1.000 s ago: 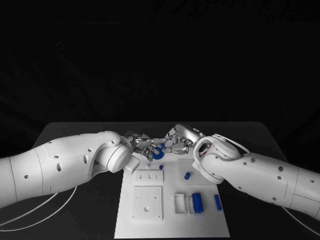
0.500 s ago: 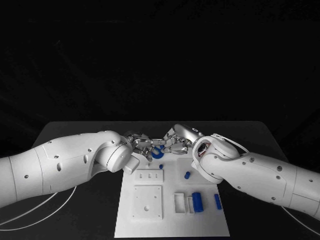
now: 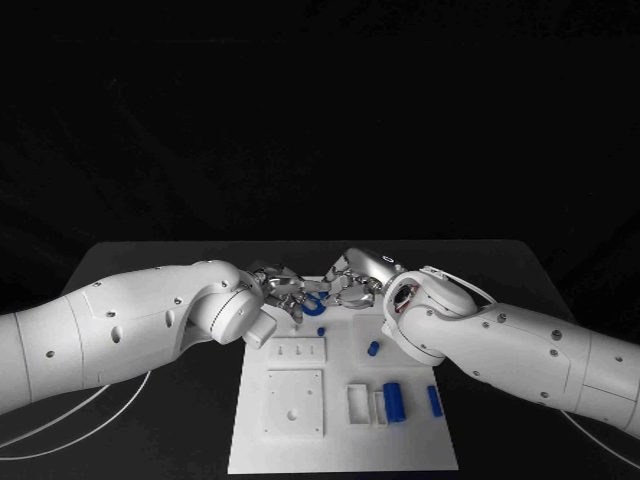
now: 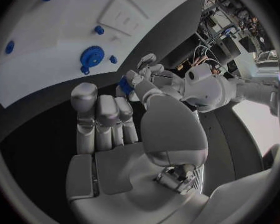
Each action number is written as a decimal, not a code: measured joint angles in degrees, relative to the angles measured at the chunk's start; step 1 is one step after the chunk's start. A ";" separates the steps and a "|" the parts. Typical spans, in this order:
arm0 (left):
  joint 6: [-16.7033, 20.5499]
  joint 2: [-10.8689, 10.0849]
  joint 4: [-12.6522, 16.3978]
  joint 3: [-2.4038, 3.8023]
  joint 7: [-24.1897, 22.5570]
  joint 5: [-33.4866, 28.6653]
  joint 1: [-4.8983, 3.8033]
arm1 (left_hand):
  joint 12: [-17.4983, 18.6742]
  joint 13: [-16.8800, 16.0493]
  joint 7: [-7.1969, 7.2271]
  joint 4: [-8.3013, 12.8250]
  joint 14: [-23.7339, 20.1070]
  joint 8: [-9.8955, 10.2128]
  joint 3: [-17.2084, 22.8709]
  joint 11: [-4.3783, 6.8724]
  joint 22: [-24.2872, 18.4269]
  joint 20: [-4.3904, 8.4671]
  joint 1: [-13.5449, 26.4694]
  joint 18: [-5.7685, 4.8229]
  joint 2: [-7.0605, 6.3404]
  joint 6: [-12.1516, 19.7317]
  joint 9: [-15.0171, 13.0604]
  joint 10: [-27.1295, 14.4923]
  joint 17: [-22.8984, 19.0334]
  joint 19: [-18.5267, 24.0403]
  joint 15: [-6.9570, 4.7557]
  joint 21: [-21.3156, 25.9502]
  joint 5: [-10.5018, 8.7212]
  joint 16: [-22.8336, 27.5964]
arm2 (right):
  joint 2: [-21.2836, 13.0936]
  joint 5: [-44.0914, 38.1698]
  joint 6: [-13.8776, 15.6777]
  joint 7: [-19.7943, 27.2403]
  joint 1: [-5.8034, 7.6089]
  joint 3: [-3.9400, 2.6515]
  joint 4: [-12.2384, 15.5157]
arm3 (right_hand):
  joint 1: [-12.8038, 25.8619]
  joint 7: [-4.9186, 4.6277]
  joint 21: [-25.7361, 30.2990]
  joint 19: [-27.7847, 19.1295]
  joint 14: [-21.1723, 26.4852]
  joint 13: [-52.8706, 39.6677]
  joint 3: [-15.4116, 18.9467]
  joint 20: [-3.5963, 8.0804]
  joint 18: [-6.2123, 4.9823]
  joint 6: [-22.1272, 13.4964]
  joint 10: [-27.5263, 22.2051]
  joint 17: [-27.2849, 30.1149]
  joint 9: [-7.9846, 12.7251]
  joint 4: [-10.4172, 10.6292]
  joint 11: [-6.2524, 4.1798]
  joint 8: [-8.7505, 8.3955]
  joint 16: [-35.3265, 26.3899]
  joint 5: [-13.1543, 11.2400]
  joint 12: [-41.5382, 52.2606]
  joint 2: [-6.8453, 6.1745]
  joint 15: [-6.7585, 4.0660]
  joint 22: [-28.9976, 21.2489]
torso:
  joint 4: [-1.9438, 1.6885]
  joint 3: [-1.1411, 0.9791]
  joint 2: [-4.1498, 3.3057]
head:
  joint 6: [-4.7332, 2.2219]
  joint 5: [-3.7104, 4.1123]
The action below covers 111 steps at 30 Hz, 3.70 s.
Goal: Assemble the parts on the task board
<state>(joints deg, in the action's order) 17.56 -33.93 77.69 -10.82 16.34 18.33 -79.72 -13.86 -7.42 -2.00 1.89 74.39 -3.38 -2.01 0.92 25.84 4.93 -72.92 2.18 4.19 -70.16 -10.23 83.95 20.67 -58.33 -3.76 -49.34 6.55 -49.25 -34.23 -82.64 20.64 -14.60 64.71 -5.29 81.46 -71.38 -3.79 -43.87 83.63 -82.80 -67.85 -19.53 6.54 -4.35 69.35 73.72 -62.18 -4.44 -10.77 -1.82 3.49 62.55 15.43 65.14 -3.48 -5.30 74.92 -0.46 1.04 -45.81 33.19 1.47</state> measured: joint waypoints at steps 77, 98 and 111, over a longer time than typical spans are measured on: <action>-3.67 -0.23 -0.31 -0.10 -0.86 1.65 0.15 | -17.56 -10.06 0.29 -2.84 -2.79 -0.12 9.03 3.19 9.71 2.97 3.53 -0.91 1.26 0.74 0.78 -0.74 4.46 3.17 -2.95 -9.56 20.11 -19.53 | -0.40 1.40 -0.90 0.49 -0.18 -0.03 0.25 | 0.11 0.00 -0.02 -0.01 0.02 0.22 -1.11 -0.01 0.00 0.00 -0.01 -0.25 -0.13 -0.79 0.01 -0.13 0.00 -0.80 -0.25 1.31 0.02 -0.01 | 0.02 -0.10 -0.21 | 1.20 0.89; -4.01 -0.41 -0.41 -0.22 -1.82 1.49 0.48 | -18.93 -10.52 0.54 -4.89 -3.07 -0.90 7.39 3.52 10.11 2.96 2.95 -0.91 1.11 1.01 -0.10 -1.10 3.73 3.59 -3.06 -9.56 15.11 -21.08 | -0.43 2.49 -0.96 1.30 -0.53 -0.14 0.01 | 0.05 0.00 -0.02 -0.01 0.02 0.15 -0.65 -0.01 0.00 0.00 0.12 -0.23 -0.13 -1.25 -0.11 -0.12 0.00 -1.24 -0.23 1.68 0.02 -0.01 | -0.03 -0.08 -0.20 | 1.65 0.85; -6.08 -0.86 -0.64 -0.22 -2.54 0.66 0.51 | -18.58 -10.09 0.69 -2.20 -3.26 -0.90 6.96 3.57 10.17 2.96 1.82 -0.91 1.18 1.19 -0.02 -1.36 3.60 3.58 -2.86 -9.76 14.53 -21.08 | -0.67 2.84 -0.90 2.50 -0.74 -0.13 0.03 | 0.28 0.00 -0.02 -0.01 0.02 0.15 -0.56 -0.01 0.00 0.00 0.12 -0.22 -0.14 -1.33 -0.11 -0.09 0.00 -1.28 -0.22 1.91 0.02 -0.01 | -0.01 -0.10 -0.18 | 1.81 0.98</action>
<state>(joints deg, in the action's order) 11.49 -34.80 77.05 -11.04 13.80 18.99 -79.21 -32.44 -17.51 -1.31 -0.31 71.13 -4.28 4.95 4.49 36.02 7.88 -71.10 1.27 5.37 -68.97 -10.24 82.60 24.26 -54.75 -6.63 -59.11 21.08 -70.33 -34.90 -79.80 19.74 -12.11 63.97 -5.42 81.50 -71.10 -3.79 -43.90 83.62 -82.78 -67.70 -20.09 6.53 -4.35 69.35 73.84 -62.40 -4.58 -12.10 -1.93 3.40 62.55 14.14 64.91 -1.57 -5.28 74.91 -0.47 0.93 -45.99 35.00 2.44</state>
